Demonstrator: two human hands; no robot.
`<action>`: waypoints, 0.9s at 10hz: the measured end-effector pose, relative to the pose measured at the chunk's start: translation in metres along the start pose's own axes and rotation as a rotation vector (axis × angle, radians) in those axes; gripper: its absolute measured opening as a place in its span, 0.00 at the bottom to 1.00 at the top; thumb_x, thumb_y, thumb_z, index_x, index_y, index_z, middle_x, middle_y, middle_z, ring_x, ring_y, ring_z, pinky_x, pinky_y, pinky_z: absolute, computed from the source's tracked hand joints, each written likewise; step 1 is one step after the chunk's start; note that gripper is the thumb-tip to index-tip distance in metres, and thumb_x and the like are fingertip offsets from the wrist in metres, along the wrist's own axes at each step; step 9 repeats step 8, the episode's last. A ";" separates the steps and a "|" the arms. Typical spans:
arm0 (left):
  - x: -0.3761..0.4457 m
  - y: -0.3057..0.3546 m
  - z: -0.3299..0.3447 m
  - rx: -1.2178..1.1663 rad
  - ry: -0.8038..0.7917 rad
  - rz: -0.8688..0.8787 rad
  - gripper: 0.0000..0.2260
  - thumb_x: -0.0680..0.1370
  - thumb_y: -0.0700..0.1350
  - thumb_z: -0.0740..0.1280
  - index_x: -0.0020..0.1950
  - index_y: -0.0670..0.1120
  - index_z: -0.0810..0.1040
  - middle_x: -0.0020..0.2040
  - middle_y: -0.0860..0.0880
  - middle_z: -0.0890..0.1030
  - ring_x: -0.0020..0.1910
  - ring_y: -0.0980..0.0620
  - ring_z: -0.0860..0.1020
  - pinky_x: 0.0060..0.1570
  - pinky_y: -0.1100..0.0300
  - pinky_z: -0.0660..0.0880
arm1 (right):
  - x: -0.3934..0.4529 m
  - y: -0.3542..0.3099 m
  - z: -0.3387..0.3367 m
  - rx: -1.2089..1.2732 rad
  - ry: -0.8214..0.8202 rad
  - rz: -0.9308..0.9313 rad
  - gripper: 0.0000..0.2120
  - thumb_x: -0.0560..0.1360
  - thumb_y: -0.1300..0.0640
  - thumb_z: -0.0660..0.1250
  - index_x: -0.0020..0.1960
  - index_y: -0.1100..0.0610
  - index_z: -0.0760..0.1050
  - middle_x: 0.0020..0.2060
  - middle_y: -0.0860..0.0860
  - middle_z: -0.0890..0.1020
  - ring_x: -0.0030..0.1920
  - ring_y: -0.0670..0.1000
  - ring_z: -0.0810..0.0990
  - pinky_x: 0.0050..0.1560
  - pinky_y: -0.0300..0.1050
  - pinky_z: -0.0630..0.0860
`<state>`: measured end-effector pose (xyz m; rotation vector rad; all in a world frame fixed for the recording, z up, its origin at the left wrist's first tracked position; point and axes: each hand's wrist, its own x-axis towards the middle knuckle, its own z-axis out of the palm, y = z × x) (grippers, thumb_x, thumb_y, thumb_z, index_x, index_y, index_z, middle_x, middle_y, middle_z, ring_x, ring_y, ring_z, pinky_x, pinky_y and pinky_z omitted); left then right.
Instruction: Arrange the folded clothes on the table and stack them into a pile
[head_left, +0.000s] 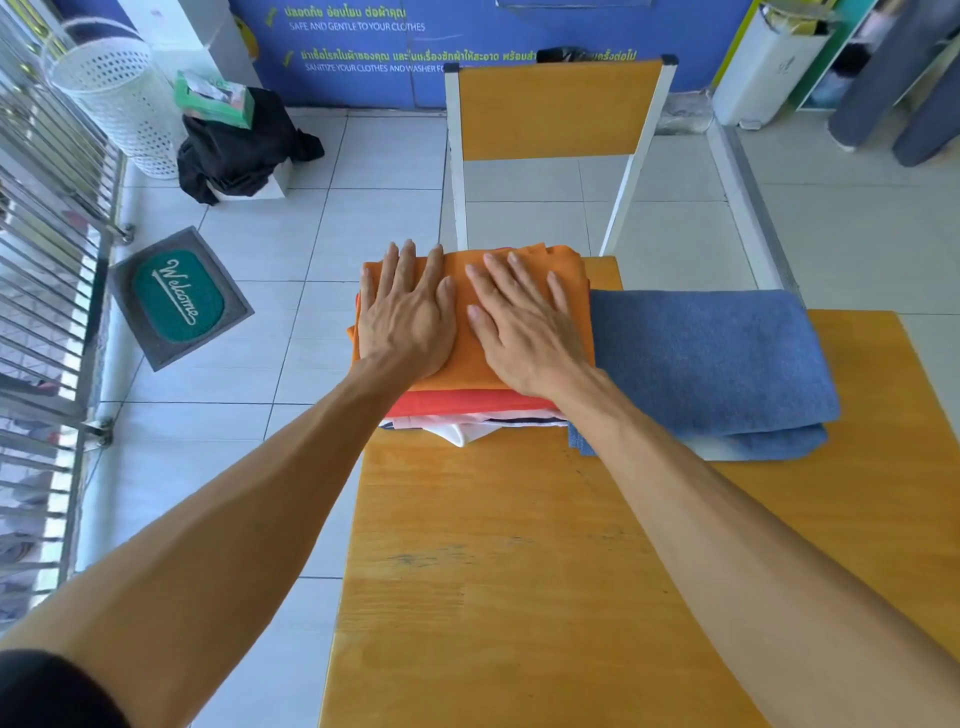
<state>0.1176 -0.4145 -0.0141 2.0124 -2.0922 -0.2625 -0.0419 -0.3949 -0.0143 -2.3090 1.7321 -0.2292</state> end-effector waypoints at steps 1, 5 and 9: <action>0.001 -0.013 0.002 -0.151 0.049 -0.015 0.27 0.83 0.57 0.45 0.81 0.50 0.52 0.81 0.45 0.53 0.80 0.48 0.48 0.78 0.50 0.44 | 0.001 0.011 0.000 0.007 0.010 0.091 0.28 0.85 0.41 0.41 0.84 0.46 0.46 0.83 0.46 0.47 0.83 0.49 0.42 0.80 0.61 0.40; 0.000 -0.027 -0.001 -0.274 -0.033 -0.219 0.26 0.83 0.58 0.42 0.81 0.52 0.46 0.82 0.48 0.48 0.80 0.47 0.44 0.76 0.39 0.43 | 0.002 0.016 -0.007 0.063 -0.126 0.247 0.30 0.85 0.41 0.38 0.83 0.51 0.38 0.83 0.47 0.39 0.82 0.50 0.35 0.78 0.66 0.36; -0.018 -0.015 -0.030 -0.043 -0.120 0.105 0.23 0.84 0.55 0.48 0.77 0.50 0.62 0.79 0.45 0.59 0.79 0.46 0.52 0.76 0.39 0.49 | -0.005 -0.003 -0.057 -0.079 -0.240 0.269 0.31 0.85 0.41 0.39 0.84 0.55 0.43 0.83 0.50 0.44 0.82 0.54 0.39 0.77 0.69 0.40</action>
